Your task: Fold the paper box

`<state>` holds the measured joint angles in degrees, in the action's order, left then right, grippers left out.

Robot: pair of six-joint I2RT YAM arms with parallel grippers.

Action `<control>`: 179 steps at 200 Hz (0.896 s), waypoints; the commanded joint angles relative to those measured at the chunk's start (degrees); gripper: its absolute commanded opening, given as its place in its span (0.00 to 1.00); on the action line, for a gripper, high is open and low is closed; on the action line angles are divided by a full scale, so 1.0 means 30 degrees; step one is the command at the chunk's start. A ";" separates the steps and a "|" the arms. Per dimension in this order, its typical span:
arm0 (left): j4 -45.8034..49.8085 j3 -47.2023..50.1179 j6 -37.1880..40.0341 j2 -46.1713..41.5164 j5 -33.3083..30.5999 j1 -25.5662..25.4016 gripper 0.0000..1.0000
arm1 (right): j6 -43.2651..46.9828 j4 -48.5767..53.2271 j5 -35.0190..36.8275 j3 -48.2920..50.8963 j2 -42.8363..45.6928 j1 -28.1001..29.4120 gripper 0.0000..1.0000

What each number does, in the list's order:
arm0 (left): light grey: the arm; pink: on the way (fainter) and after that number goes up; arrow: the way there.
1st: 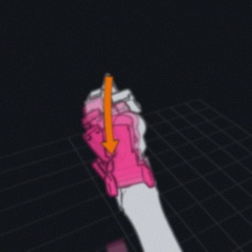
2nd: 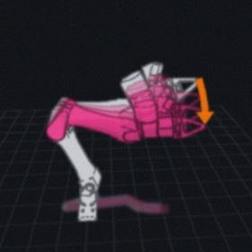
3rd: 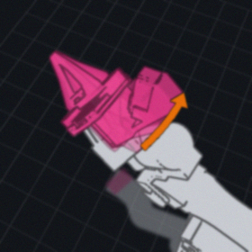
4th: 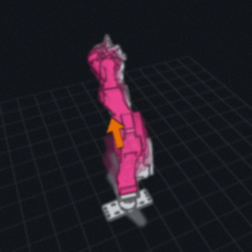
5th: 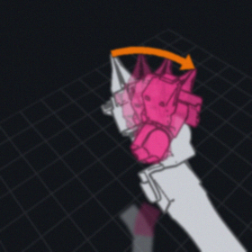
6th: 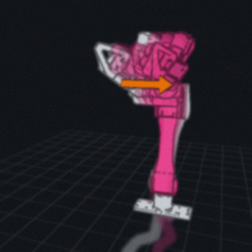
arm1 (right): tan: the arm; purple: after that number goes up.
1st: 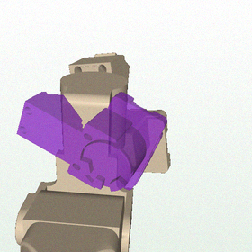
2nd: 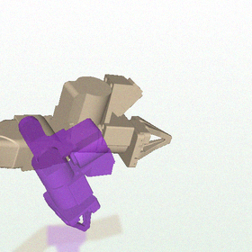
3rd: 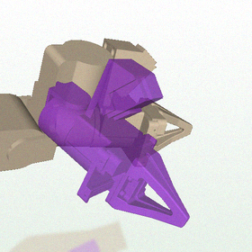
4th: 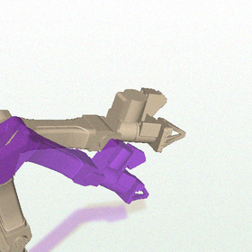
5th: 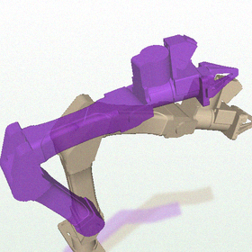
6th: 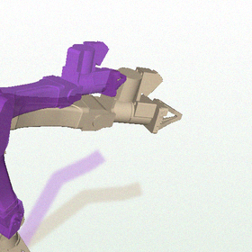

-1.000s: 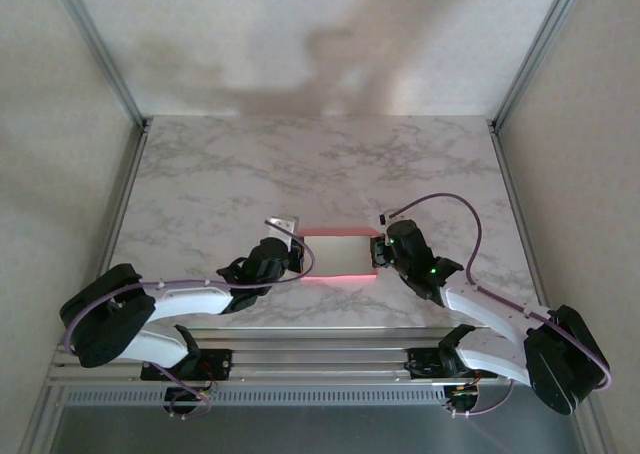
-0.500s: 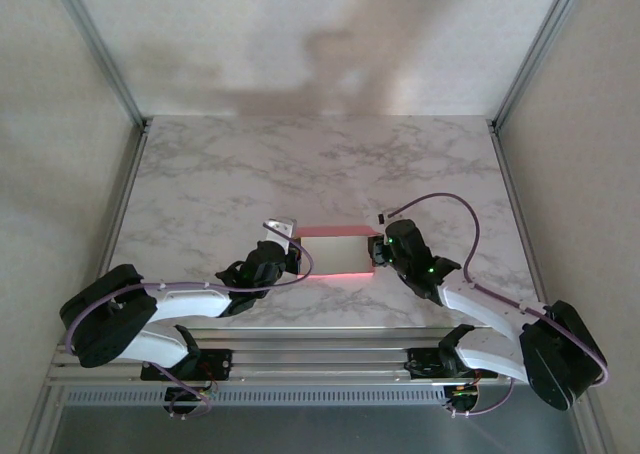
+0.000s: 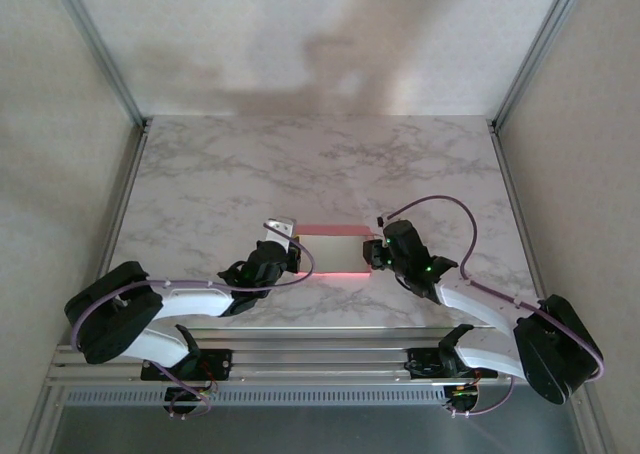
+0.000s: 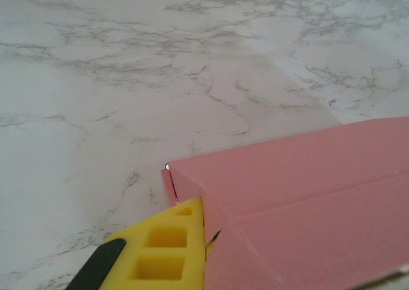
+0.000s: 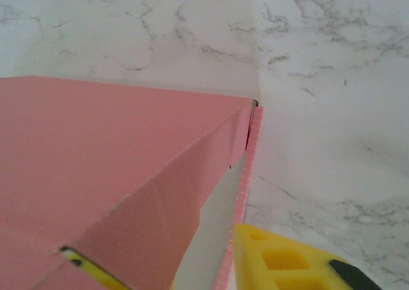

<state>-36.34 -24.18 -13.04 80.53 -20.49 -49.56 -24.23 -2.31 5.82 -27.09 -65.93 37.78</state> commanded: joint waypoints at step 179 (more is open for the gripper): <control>-0.0425 -0.0259 0.0625 0.0648 -0.0589 0.0315 0.01 | 0.1802 1.0779 -0.5090 -0.6291 0.3568 -0.0137 0.91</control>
<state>-37.93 -24.21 -11.73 81.80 -21.08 -49.25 -20.27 24.62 -8.34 -41.67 -57.41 37.63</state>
